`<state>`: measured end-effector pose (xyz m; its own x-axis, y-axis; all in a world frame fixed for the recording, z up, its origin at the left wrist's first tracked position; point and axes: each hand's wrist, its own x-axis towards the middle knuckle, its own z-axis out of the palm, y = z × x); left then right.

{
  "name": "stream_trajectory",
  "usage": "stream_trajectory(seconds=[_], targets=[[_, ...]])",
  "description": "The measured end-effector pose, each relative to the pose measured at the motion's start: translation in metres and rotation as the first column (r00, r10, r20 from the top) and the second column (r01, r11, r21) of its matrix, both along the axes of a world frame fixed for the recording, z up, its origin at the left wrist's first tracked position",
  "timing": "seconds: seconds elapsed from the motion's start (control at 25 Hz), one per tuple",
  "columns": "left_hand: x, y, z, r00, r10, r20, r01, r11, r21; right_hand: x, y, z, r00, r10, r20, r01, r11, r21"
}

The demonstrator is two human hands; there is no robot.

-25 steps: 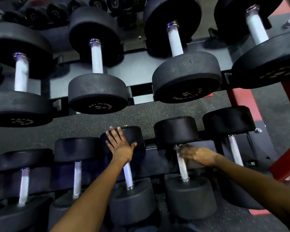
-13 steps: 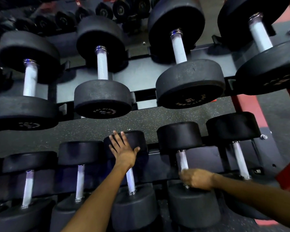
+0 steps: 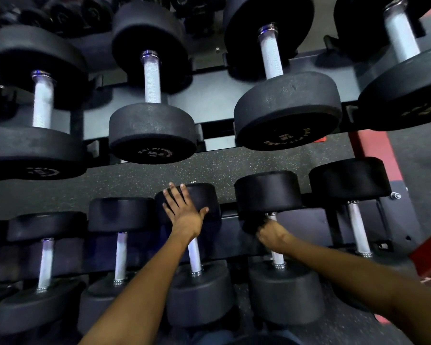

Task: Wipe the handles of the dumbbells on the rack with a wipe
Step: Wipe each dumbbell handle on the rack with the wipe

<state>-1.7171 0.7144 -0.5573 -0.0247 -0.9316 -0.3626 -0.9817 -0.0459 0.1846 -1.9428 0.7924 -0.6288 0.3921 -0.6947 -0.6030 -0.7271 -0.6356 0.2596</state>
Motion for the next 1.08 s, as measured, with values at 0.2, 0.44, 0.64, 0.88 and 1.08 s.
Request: stream_trajectory(seconds=[0.2,0.44,0.64,0.88,1.08], targets=[[0.002,0.000,0.000,1.000,-0.016,-0.018,0.016,1.000,-0.003,-0.017,0.053,-0.005,0.959,0.059,0.279,-0.115,0.975,0.191],[0.002,0.001,-0.002,1.000,-0.010,-0.016,0.010,1.000,-0.026,-0.110,0.099,-0.023,0.457,-0.801,0.386,0.674,0.595,0.438],[0.001,0.001,-0.003,1.000,-0.007,-0.016,0.007,1.000,-0.017,-0.047,0.058,-0.016,-0.444,-0.871,0.209,0.507,-0.052,0.860],[0.000,0.000,-0.004,1.000,-0.005,-0.002,0.005,0.999,-0.032,-0.061,0.009,-0.022,-0.854,-0.520,-0.001,0.105,-0.173,0.979],[0.002,-0.001,-0.009,1.000,-0.004,0.003,0.005,0.999,-0.040,-0.051,0.040,-0.023,-0.701,-0.682,-0.207,0.031,-0.319,0.947]])
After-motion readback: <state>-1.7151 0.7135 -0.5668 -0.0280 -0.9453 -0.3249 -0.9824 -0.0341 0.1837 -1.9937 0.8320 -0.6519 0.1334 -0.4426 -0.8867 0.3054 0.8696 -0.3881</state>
